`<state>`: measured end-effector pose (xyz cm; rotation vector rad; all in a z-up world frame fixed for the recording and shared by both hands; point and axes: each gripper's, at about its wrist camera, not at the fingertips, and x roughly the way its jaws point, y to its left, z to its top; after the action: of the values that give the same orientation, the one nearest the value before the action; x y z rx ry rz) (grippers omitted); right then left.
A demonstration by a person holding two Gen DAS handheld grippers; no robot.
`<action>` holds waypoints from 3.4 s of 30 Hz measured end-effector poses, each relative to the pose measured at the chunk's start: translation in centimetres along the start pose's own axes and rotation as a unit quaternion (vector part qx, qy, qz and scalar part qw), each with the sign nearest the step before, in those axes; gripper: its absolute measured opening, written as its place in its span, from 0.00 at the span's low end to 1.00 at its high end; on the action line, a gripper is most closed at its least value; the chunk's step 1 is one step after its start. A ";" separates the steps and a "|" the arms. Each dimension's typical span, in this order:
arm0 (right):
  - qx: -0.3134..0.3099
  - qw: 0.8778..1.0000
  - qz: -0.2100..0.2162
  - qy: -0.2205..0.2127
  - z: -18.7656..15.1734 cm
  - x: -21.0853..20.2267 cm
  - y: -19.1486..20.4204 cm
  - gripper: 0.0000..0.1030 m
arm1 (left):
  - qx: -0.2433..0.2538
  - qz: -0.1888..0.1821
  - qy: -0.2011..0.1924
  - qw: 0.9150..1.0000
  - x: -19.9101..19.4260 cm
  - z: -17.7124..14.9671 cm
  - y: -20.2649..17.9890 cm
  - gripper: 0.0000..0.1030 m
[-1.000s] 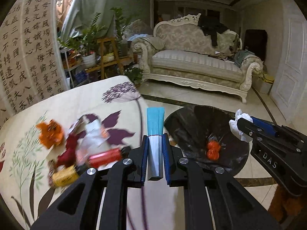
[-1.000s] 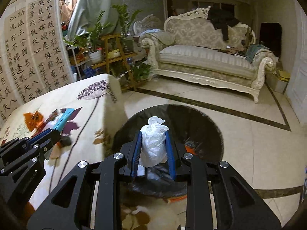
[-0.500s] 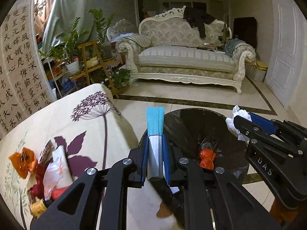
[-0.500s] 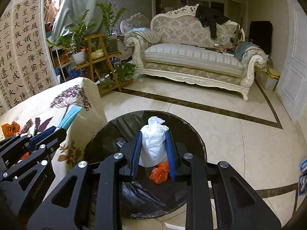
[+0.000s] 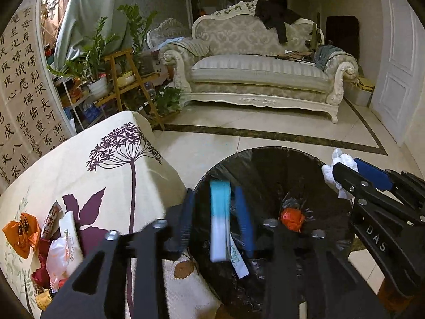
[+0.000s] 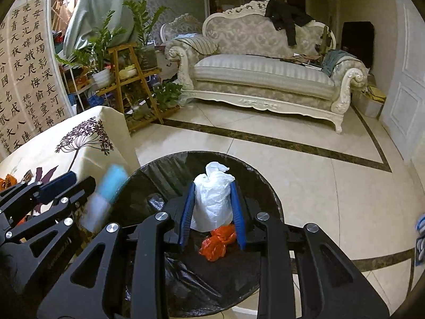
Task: Collect trash
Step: 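Carry the tissue and blue-white tube over the bin and open both grippers, then move both open grippers back over the remaining trash on the table, then grasp the woven rope ball with the left gripper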
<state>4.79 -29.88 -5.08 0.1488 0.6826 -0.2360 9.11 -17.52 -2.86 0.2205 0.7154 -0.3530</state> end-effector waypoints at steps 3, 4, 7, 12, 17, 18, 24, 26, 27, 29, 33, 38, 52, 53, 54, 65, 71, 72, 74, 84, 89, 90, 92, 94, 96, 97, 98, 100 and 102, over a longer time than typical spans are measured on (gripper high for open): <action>0.003 1.000 -0.003 -0.001 0.0 0.0 -0.2 0.36 | -0.005 0.001 -0.002 1.000 0.0 0.1 0.4 0.44; 0.004 1.000 -0.003 -0.001 -0.1 0.0 -0.2 0.36 | -0.007 0.000 -0.002 1.000 0.0 0.1 0.4 0.48; 0.004 1.000 -0.005 -0.001 -0.1 -0.1 -0.3 0.36 | -0.010 -0.001 -0.003 1.000 0.0 0.0 0.5 0.51; 0.007 1.000 -0.007 -0.004 -0.2 -0.3 -0.5 0.37 | -0.011 0.005 -0.008 1.000 -0.3 0.0 0.6 0.57; 0.010 1.000 -0.008 -0.008 -0.3 -0.9 -0.4 0.45 | -0.016 0.009 -0.011 1.000 -1.0 0.0 1.1 0.63; 0.010 1.000 -0.007 -0.008 -0.4 -1.0 -0.4 0.45 | -0.018 0.010 -0.013 1.000 -1.4 -0.1 1.4 0.65; 0.012 1.000 0.001 -0.004 -0.9 -1.9 0.5 0.46 | -0.027 0.025 -0.017 0.999 -3.5 -0.9 2.8 0.69; 0.010 1.000 0.006 -0.003 -1.1 -2.2 1.1 0.46 | -0.032 0.031 -0.015 0.999 -4.2 -1.4 3.5 0.69; 0.009 1.000 0.009 -0.002 -1.3 -2.4 1.3 0.46 | -0.034 0.033 -0.015 0.999 -4.5 -1.7 3.9 0.69; 0.007 1.000 0.015 0.000 -1.5 -2.7 1.9 0.46 | -0.039 0.039 -0.014 0.998 -5.2 -2.0 4.5 0.69; 0.001 1.000 0.026 0.005 -2.1 -3.3 3.2 0.46 | -0.052 0.052 -0.014 0.997 -6.7 -3.2 6.1 0.69; -0.008 0.999 0.043 0.008 -2.8 -4.3 4.8 0.46 | -0.066 0.066 -0.009 0.996 -8.1 -4.9 7.8 0.69; -0.033 0.996 0.083 0.019 -4.4 -5.9 8.9 0.54 | -0.109 0.103 0.013 0.989 -10.6 -9.1 11.7 0.69; -0.035 0.996 0.085 0.020 -4.5 -5.9 9.0 0.54 | -0.114 0.107 0.015 0.988 -10.7 -9.5 12.0 0.69; -0.036 0.995 0.087 0.021 -4.6 -5.9 9.2 0.54 | -0.118 0.110 0.018 0.987 -10.7 -9.8 12.3 0.69; -0.062 0.991 0.114 0.029 -5.3 -6.1 11.9 0.54 | -0.150 0.134 0.055 0.978 -10.2 -13.1 14.9 0.69; -0.071 0.990 0.121 0.031 -5.5 -6.3 12.8 0.54 | -0.163 0.127 0.060 0.977 -10.2 -13.4 15.8 0.59; -0.072 0.990 0.121 0.031 -5.6 -6.3 13.0 0.54 | -0.163 0.124 0.061 0.977 -10.1 -13.4 15.8 0.54; -0.074 0.989 0.124 0.032 -5.7 -6.3 13.3 0.54 | -0.163 0.118 0.063 0.977 -10.1 -13.5 15.9 0.47; -0.089 0.986 0.135 0.038 -6.1 -6.5 14.8 0.54 | -0.153 0.104 0.054 0.981 -10.3 -13.7 15.9 0.21; -0.103 0.983 0.147 0.040 -6.3 -6.8 16.3 0.54 | -0.155 0.101 0.051 0.981 -11.1 -14.0 16.1 0.20; -0.105 0.982 0.149 0.040 -6.3 -6.8 16.5 0.54 | -0.157 0.102 0.049 0.981 -11.4 -14.1 16.2 0.20; -0.109 0.981 0.155 0.042 -6.3 -6.9 17.2 0.54 | -0.161 0.106 0.044 0.980 -12.0 -14.2 16.7 0.20; -0.113 0.979 0.163 0.045 -6.4 -6.9 17.8 0.54 | -0.162 0.114 0.037 0.979 -12.4 -14.1 17.1 0.20; -0.118 0.977 0.172 0.048 -6.5 -7.0 18.6 0.54 | -0.162 0.125 0.031 0.978 -12.9 -14.2 17.7 0.20; -0.121 0.976 0.174 0.049 -6.5 -7.1 19.0 0.54 | -0.162 0.132 0.028 0.977 -13.0 -14.3 18.1 0.20; -0.124 0.976 0.175 0.049 -6.6 -7.1 19.4 0.54 | -0.163 0.135 0.027 0.977 -13.1 -14.4 18.4 0.20; -0.131 0.974 0.178 0.051 -6.8 -7.1 20.2 0.54 | -0.169 0.140 0.028 0.975 -13.1 -14.5 19.2 0.20; -0.137 0.973 0.178 0.053 -6.9 -7.1 21.0 0.54 | -0.174 0.145 0.029 0.974 -13.0 -14.7 19.9 0.20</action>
<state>0.78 -7.01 -4.61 0.0170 0.7740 0.2134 -1.06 8.54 -3.37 0.0013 0.7781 0.0610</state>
